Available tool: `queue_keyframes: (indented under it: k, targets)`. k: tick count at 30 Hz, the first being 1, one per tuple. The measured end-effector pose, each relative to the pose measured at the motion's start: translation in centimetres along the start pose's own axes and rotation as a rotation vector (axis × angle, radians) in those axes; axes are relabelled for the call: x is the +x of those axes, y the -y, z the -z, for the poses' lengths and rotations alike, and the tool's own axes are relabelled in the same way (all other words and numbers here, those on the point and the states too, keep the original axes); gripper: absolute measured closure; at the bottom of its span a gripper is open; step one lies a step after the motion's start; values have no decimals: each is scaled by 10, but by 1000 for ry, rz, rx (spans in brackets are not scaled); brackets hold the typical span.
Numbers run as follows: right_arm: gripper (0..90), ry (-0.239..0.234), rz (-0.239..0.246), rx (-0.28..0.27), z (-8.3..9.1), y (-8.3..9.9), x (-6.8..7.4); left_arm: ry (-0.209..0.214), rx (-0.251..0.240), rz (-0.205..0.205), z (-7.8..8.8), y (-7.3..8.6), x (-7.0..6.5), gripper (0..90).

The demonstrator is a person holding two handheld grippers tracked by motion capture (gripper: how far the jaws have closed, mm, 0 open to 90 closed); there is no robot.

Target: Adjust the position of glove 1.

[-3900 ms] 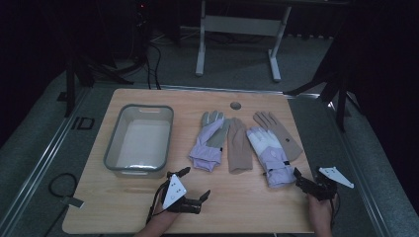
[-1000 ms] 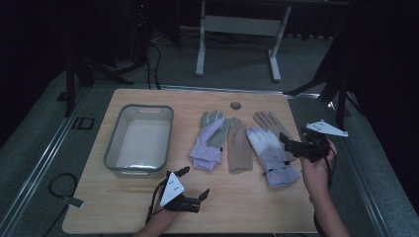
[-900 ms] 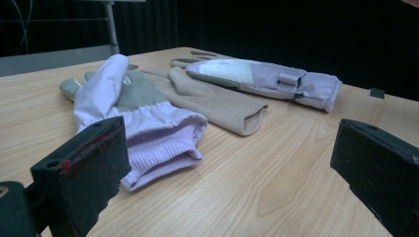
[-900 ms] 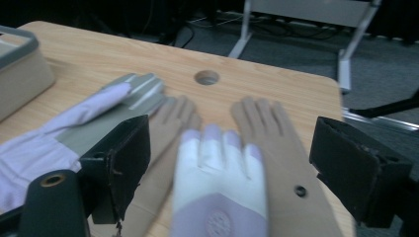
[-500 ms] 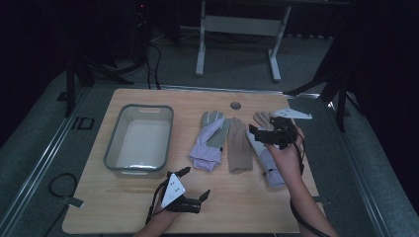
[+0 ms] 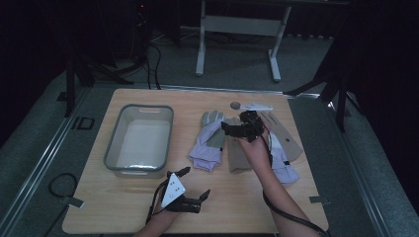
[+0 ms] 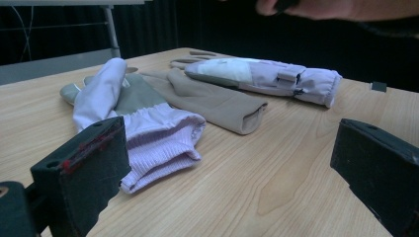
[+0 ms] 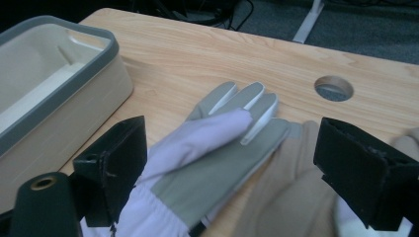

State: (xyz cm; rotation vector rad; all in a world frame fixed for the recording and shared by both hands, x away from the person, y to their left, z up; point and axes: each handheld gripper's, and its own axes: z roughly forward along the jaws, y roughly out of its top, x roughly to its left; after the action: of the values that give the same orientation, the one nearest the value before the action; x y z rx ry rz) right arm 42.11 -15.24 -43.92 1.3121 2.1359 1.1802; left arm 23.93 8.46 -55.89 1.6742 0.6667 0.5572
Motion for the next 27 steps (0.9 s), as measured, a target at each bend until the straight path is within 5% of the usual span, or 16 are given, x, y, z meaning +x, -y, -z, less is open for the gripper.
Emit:
queue_keyframes:
  k: [6,19,24,27]
  targets:
    - [136,-30,-25,49,-34,8,15,2,0,-2,0,0,0,16]
    - [187,10,-81,146,-96,38,23,1,1,-1,0,0,0,16]
    - [202,42,-68,157,-110,48,28,1,0,0,0,0,0,16]
    - [304,69,5,174,-114,52,34,1,1,-1,0,0,0,16]
